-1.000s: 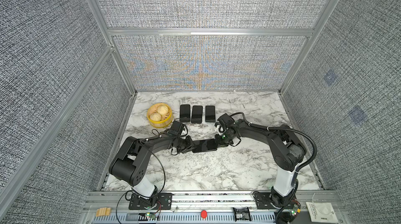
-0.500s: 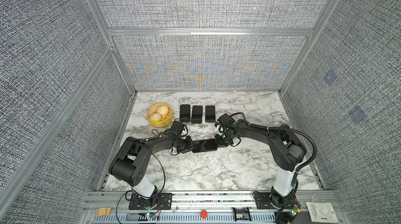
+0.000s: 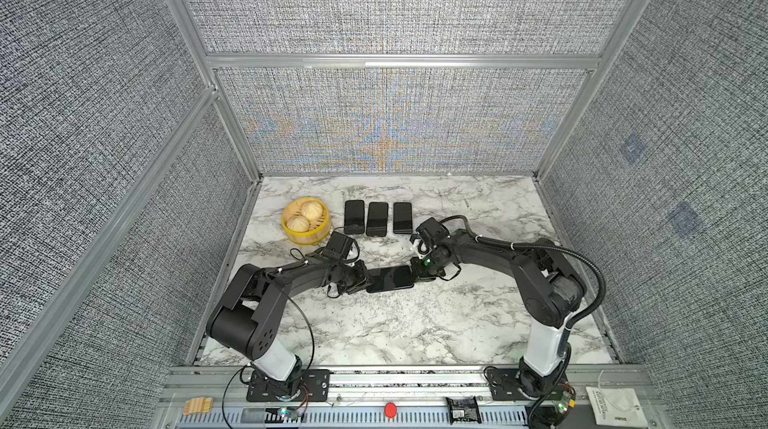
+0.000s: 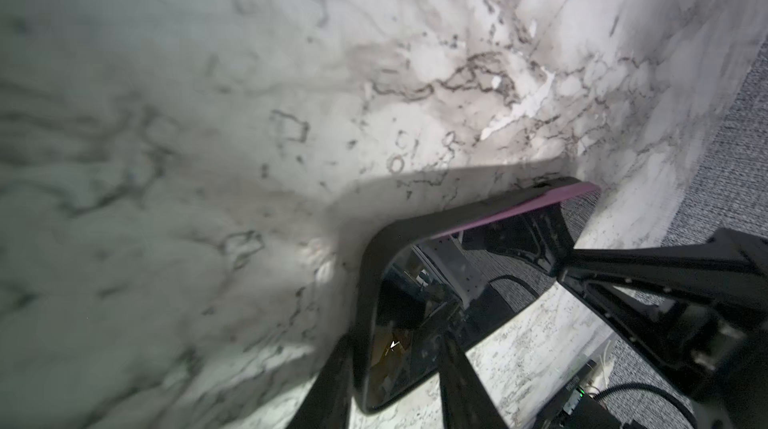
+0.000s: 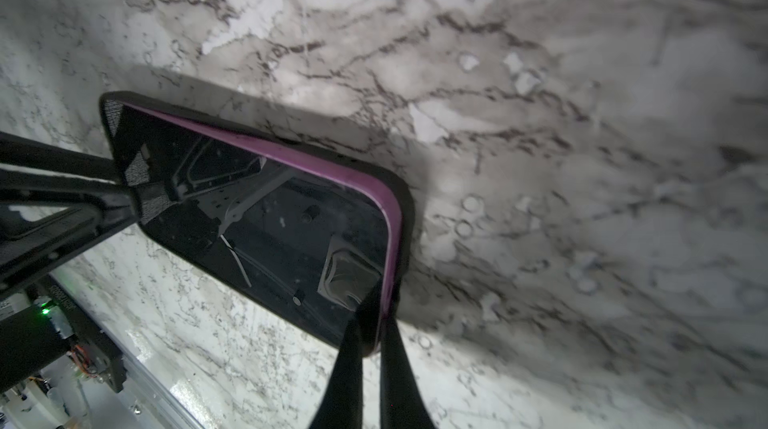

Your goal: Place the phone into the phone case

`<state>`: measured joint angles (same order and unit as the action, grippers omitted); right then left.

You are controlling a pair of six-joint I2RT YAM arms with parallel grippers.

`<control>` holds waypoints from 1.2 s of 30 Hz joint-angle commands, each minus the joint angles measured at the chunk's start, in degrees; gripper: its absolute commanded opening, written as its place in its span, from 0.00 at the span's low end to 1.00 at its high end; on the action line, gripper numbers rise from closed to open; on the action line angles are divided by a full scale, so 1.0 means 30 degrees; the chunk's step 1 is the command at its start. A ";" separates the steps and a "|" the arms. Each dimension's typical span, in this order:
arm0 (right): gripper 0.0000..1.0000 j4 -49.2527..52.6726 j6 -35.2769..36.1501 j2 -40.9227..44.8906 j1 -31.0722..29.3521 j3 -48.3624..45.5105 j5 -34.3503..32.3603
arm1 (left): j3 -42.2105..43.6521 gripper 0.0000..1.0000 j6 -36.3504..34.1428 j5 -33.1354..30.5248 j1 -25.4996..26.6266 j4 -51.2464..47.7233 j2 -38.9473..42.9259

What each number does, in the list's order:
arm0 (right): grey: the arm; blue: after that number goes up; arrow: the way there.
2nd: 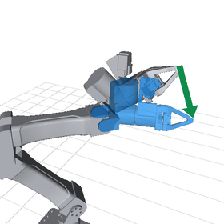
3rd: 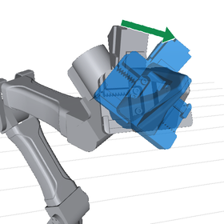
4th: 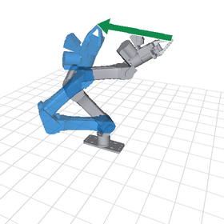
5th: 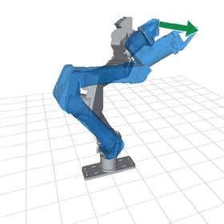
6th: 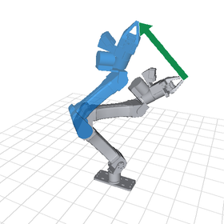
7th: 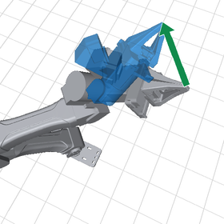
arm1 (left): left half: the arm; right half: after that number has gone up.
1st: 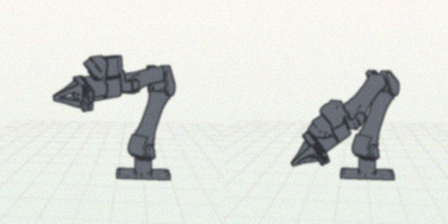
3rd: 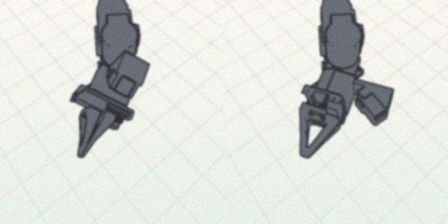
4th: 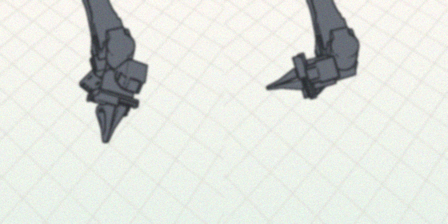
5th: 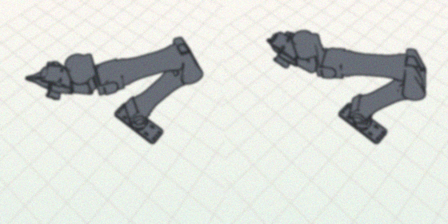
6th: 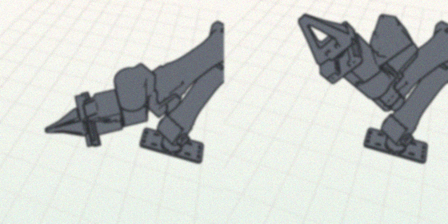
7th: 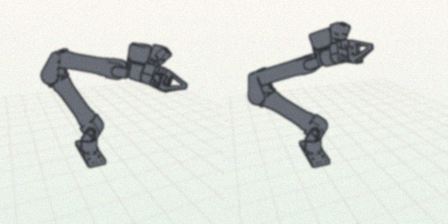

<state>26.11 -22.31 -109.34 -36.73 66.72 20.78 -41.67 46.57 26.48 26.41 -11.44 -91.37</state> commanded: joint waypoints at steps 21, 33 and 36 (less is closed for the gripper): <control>0.29 0.1347 0.2294 -0.0142 -0.0016 0.2904 -0.2182 | -0.2717 0.45 -0.1925 -0.0828 -0.0971 -0.2114 -0.0574; 0.21 0.0886 0.2113 -0.1021 0.0173 0.3046 -0.1538 | -0.2491 0.44 -0.1735 0.0281 -0.1012 -0.1243 -0.1420; 0.18 0.0772 0.2046 -0.1141 0.0203 0.3100 -0.1368 | -0.2379 0.43 -0.1729 0.0307 -0.1012 -0.1145 -0.1483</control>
<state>28.77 -15.99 -112.44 -36.10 75.75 15.77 -48.97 41.63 26.41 23.44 -16.14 -95.64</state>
